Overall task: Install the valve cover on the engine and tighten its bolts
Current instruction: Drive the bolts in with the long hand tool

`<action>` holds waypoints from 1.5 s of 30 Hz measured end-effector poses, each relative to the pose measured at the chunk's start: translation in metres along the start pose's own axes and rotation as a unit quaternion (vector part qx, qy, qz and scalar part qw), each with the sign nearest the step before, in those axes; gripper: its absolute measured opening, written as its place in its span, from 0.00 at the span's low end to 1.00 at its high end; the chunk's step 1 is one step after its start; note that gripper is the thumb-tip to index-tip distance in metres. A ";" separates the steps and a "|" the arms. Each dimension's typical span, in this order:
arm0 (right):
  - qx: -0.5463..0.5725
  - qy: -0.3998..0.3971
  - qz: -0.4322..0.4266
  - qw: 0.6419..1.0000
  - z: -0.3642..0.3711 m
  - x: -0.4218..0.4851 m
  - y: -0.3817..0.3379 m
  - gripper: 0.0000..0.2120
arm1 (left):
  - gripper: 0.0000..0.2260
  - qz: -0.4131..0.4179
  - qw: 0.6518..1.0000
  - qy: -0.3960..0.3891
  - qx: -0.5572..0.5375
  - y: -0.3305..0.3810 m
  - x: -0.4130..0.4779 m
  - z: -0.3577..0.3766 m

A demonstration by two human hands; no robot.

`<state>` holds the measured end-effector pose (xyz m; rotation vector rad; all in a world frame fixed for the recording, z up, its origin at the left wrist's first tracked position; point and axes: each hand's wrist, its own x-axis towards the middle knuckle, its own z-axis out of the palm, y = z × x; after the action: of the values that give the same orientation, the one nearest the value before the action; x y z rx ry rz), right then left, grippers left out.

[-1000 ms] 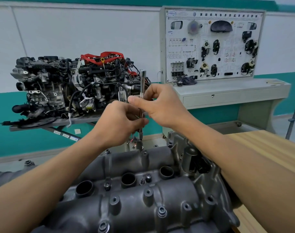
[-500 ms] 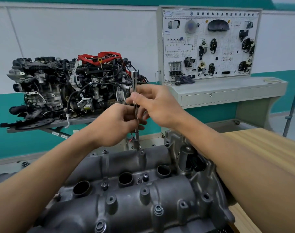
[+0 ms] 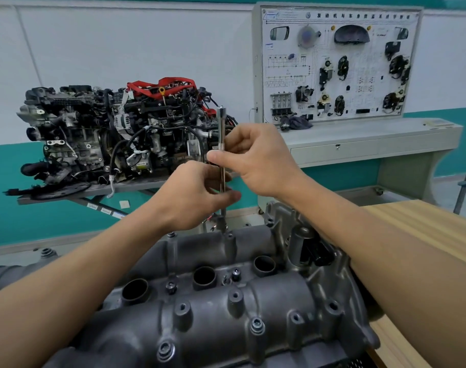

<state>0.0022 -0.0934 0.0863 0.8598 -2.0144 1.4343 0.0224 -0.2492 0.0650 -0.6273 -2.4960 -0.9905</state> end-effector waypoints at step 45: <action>-0.043 -0.030 0.059 0.997 0.003 0.000 0.007 0.14 | 0.05 -0.031 0.999 0.022 -0.026 -0.007 0.000 0.004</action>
<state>-0.0033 -0.0949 0.0815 0.7669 -2.1869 1.3892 0.0175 -0.2506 0.0586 -0.5403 -2.4720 -1.0836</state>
